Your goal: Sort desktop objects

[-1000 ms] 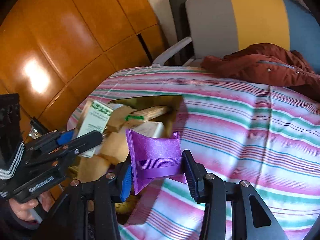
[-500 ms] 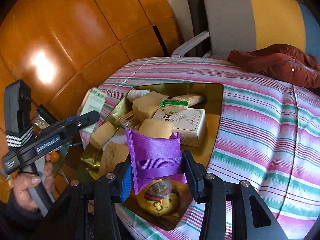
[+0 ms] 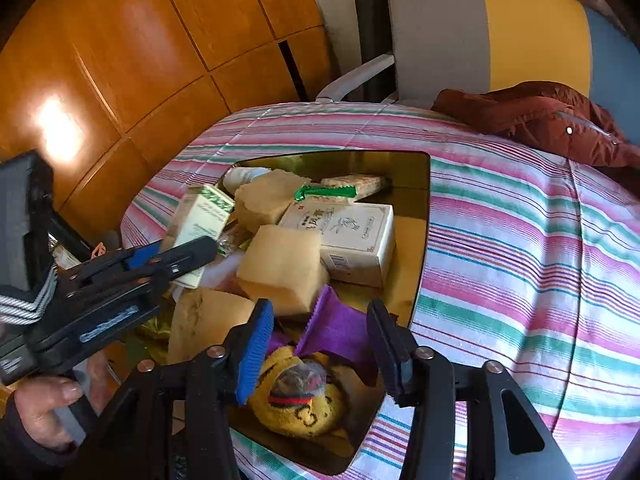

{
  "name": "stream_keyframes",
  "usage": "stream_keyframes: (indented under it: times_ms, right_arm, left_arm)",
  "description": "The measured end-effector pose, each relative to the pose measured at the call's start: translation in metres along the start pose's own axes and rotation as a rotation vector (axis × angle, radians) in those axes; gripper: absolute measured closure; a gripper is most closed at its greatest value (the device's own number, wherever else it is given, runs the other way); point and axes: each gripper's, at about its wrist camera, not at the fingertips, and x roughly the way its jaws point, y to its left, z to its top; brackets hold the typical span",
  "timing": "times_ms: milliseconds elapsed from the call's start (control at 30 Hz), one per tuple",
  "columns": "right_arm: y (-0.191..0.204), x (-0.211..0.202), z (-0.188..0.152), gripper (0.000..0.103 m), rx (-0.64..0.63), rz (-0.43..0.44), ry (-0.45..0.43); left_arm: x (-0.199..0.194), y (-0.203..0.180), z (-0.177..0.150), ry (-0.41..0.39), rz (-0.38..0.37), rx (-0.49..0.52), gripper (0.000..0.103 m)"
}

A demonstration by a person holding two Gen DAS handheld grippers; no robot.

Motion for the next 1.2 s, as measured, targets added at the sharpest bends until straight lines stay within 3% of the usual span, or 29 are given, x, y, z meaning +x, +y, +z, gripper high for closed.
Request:
stream_keyframes:
  times_ms: [200, 333, 533, 867, 1200]
  right_arm:
    - [0.001, -0.006, -0.009, 0.038, 0.018, -0.014, -0.019]
    - [0.0, -0.01, -0.011, 0.038, 0.025, -0.023, -0.034]
    - [0.001, -0.014, -0.011, 0.033, 0.026, -0.037, -0.055]
    - [0.01, -0.015, -0.015, 0.028, 0.007, -0.067, -0.073]
    - [0.021, -0.025, -0.022, 0.017, -0.001, -0.131, -0.127]
  left_arm:
    - [0.027, -0.01, -0.005, 0.053, -0.003, 0.017, 0.073]
    - [0.027, -0.017, -0.008, 0.045, 0.0, 0.039, 0.072]
    - [0.011, -0.016, -0.006, -0.001, 0.027, 0.05, 0.059]
    - [-0.024, -0.009, 0.0, -0.093, 0.081, 0.038, 0.047]
    - [-0.062, -0.006, 0.001, -0.162, 0.153, 0.021, 0.045]
